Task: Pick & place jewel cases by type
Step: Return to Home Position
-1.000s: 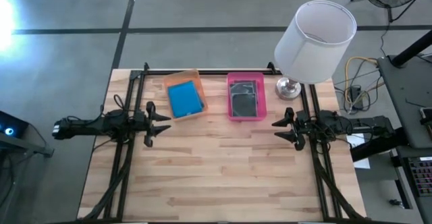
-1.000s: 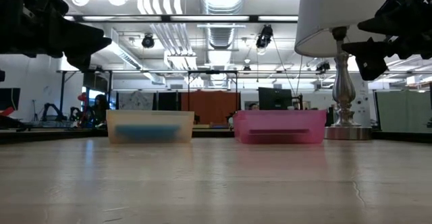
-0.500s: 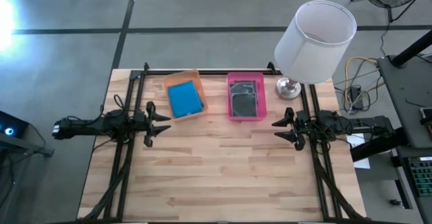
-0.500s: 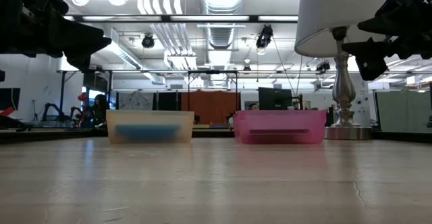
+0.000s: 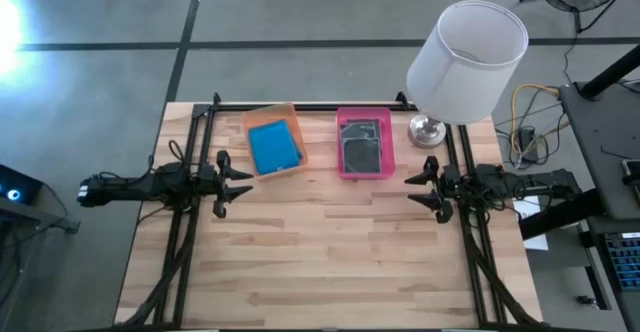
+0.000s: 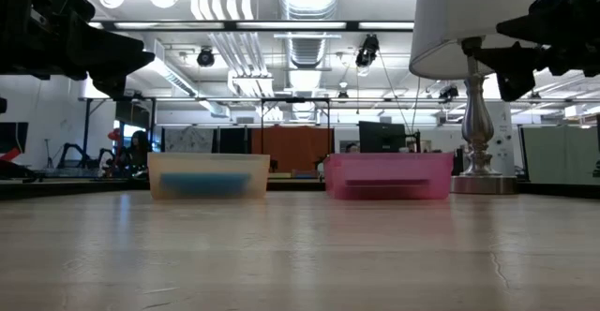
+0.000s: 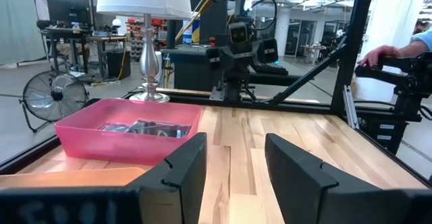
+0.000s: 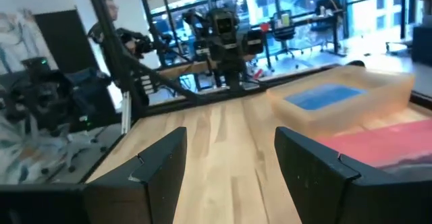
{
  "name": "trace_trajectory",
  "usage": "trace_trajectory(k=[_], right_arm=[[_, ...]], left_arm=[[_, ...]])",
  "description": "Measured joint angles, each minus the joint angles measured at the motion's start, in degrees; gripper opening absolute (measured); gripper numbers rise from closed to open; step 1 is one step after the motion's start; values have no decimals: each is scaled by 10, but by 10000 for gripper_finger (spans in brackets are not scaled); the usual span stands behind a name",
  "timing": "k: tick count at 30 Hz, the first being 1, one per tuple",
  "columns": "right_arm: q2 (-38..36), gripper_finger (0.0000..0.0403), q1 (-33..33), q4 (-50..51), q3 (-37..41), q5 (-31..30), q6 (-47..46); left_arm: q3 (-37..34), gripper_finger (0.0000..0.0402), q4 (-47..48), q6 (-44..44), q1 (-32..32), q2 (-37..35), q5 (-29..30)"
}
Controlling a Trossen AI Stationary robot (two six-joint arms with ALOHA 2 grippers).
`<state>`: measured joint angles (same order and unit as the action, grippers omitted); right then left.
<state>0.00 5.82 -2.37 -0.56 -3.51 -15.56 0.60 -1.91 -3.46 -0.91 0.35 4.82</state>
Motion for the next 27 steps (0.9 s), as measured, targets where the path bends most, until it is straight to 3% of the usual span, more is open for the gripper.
trace_trajectory(k=[3, 11, 27], right_arm=[[0, 219, 4, 14, 0, 1, 24], [0, 219, 6, 16, 0, 6, 247], [2, 219, 5, 15, 0, 6, 217]], left_arm=[[0, 135, 0, 0, 0, 1, 0], [0, 135, 1, 0, 0, 6, 0], [0, 135, 2, 0, 0, 6, 0]])
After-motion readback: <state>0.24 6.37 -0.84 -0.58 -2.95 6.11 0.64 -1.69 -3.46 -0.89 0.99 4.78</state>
